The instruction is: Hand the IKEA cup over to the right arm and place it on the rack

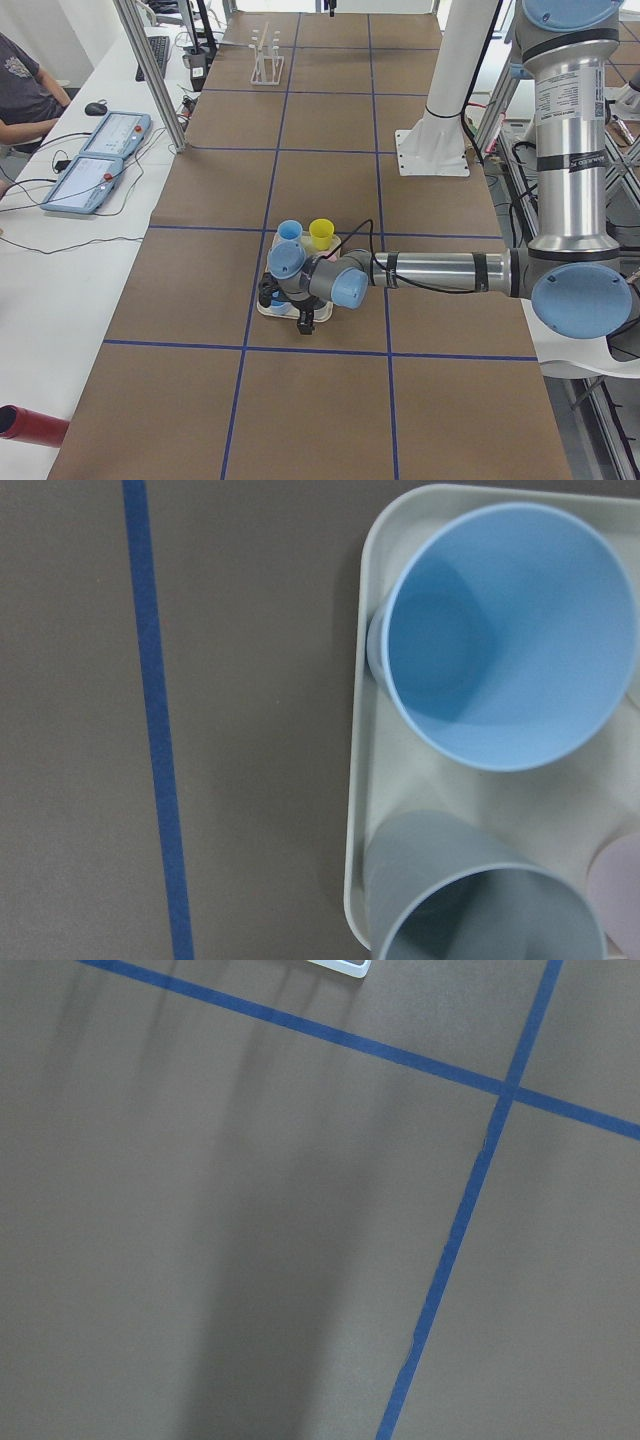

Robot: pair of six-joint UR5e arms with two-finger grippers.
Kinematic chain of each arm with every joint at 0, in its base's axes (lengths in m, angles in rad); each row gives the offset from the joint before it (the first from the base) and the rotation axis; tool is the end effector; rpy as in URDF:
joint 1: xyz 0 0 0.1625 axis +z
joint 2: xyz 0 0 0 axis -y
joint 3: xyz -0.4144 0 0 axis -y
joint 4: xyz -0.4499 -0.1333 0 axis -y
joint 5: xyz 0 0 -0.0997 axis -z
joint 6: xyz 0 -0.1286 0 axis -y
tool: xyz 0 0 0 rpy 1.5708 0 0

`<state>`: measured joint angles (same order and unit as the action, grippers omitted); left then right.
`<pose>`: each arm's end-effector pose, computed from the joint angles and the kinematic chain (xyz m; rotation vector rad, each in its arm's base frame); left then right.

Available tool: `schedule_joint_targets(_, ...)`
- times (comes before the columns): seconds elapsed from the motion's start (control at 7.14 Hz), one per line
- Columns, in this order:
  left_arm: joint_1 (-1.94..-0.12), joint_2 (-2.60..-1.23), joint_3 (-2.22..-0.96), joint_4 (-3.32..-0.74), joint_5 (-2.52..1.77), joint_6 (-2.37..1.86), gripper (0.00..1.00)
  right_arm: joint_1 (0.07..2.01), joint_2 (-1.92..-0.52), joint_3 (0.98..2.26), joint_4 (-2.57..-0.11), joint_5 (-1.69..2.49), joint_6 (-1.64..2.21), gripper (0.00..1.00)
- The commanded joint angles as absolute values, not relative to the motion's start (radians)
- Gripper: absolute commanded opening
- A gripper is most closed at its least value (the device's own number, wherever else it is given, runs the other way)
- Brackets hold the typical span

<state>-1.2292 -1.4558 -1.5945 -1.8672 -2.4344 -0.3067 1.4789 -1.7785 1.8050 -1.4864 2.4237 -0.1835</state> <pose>0.1391 -0.4972 0.6767 -0.0919 0.8772 0.1212 -0.0071 -0.4741 0.6291 0.1436 -0.8498 -0.3055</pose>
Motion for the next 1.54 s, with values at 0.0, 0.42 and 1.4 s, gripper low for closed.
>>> schedule_joint_targets(0.0, -1.223, -1.480, -1.565, -1.870, -2.434, -0.307, 0.76, 1.477, -1.776, 1.802, -1.486, 2.427, -0.184, 0.99)
schedule_joint_targets(0.42, -1.223, -1.503, -1.537, -1.868, -2.445, -0.314, 0.00, 1.474, -1.778, 1.802, -1.486, 2.427, -0.184, 0.99)
schedule_joint_targets(1.4, -1.365, -1.457, -1.737, -1.717, -2.569, -0.302, 0.00, 1.459, -1.773, 1.799, -1.442, 2.502, -0.164, 1.00)
